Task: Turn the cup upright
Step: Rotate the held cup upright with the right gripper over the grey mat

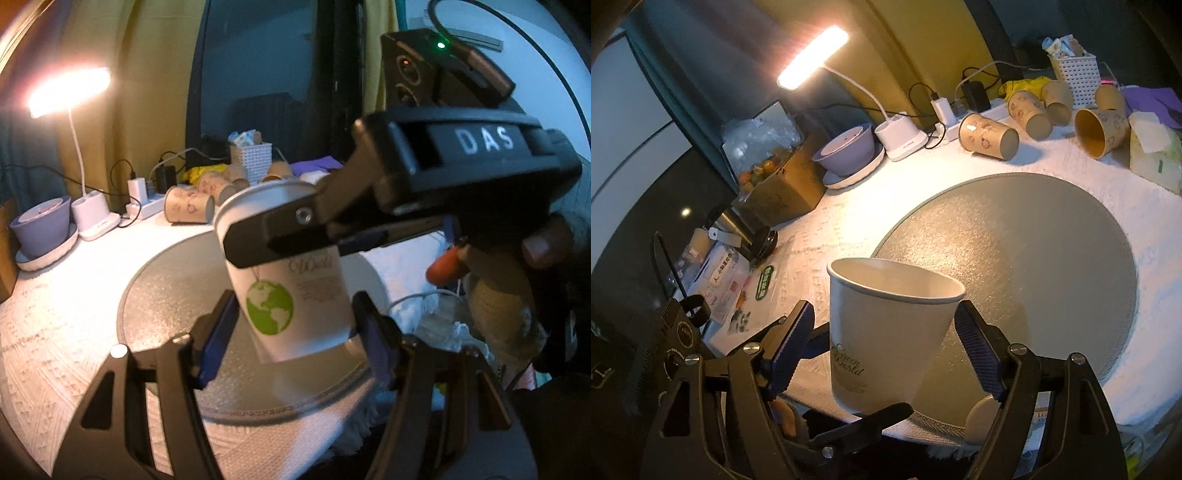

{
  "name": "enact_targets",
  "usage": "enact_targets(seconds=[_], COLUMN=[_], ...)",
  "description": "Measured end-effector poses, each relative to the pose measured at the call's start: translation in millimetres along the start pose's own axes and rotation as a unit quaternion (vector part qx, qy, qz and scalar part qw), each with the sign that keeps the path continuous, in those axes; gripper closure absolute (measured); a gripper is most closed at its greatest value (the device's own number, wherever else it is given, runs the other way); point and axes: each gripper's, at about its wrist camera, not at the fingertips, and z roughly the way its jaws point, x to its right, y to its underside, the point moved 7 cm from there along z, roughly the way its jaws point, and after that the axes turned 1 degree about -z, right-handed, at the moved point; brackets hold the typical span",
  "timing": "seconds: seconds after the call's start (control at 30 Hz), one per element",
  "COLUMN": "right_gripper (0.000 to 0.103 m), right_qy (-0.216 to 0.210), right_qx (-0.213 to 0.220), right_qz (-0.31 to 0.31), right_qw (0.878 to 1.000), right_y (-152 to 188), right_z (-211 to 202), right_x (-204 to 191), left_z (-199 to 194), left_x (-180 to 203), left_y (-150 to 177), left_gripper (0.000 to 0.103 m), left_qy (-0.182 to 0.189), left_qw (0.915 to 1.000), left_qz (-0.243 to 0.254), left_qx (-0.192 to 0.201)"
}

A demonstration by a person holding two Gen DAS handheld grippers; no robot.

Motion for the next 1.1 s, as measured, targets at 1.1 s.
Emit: enact_targets(seconds=[1.1], right_gripper=[0.034], right_qy=[0.161], right_qx=[0.031], right_qz=[-0.052], right_qw=[0.985], right_y=[-37], right_z=[41], right_x=[65], left_z=[43], left_x=[-136], left_y=[14], left_gripper=[0.025], left_qy=[-0.064], left_qw=[0.9698], left_qz=[-0.196], left_qx=[-0.131])
